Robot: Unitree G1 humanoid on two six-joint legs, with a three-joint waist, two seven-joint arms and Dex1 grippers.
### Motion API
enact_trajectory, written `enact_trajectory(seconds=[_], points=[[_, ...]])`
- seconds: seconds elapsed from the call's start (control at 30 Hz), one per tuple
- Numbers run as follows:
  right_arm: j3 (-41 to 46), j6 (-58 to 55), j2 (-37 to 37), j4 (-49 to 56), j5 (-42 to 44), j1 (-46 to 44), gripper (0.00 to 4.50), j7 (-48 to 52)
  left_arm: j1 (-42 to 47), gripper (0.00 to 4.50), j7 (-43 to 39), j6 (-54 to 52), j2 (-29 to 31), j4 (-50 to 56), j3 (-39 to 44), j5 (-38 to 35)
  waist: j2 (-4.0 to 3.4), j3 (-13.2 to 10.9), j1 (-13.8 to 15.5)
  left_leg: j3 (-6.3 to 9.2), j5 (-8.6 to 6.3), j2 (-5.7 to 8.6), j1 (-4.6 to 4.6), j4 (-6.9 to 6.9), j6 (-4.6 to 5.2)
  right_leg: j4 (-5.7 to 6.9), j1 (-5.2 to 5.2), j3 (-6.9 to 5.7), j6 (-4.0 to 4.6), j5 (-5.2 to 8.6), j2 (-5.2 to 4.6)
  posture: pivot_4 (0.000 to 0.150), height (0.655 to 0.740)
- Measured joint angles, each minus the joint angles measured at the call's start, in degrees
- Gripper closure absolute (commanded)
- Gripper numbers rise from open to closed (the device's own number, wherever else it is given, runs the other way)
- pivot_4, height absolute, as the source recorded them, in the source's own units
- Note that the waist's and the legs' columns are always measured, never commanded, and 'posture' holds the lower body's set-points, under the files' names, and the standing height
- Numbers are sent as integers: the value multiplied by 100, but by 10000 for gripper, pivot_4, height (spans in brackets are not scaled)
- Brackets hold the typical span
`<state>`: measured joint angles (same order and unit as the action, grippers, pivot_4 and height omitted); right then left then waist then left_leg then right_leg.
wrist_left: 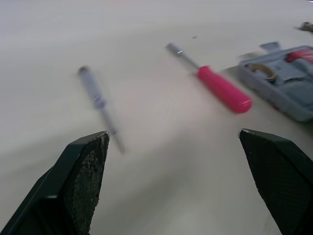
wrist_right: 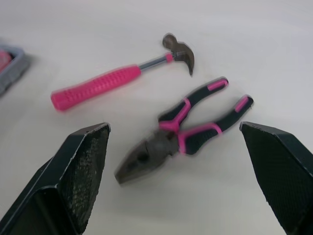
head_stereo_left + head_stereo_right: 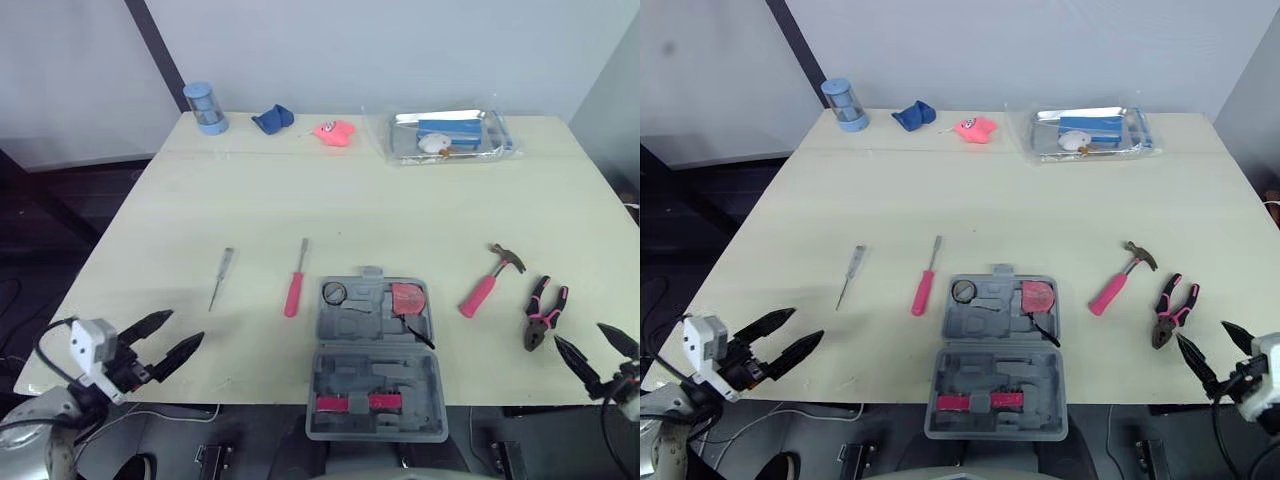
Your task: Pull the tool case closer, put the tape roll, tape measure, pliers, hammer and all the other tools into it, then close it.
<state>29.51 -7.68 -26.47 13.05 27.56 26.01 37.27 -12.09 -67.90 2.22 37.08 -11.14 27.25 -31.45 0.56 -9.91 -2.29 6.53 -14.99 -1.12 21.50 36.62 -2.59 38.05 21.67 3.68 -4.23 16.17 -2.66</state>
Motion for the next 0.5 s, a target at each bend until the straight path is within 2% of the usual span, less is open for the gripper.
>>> enact_trajectory(seconds=[0.23,0.5], points=[[-621,-715,516,879,-359,-168,281,-1202,304,0,-372,-37,269,641,-495,20,-4,0,0,-1,0,-1,1,0,0,0,2,0,0,0,0,1500,7400],[-854,-1150,885,1094,-752,-272,281,-2041,584,0,-741,-142,427,1035,-966,25,-4,0,-2,1,0,-1,1,-2,0,1,4,-2,1,0,1,1500,7400]])
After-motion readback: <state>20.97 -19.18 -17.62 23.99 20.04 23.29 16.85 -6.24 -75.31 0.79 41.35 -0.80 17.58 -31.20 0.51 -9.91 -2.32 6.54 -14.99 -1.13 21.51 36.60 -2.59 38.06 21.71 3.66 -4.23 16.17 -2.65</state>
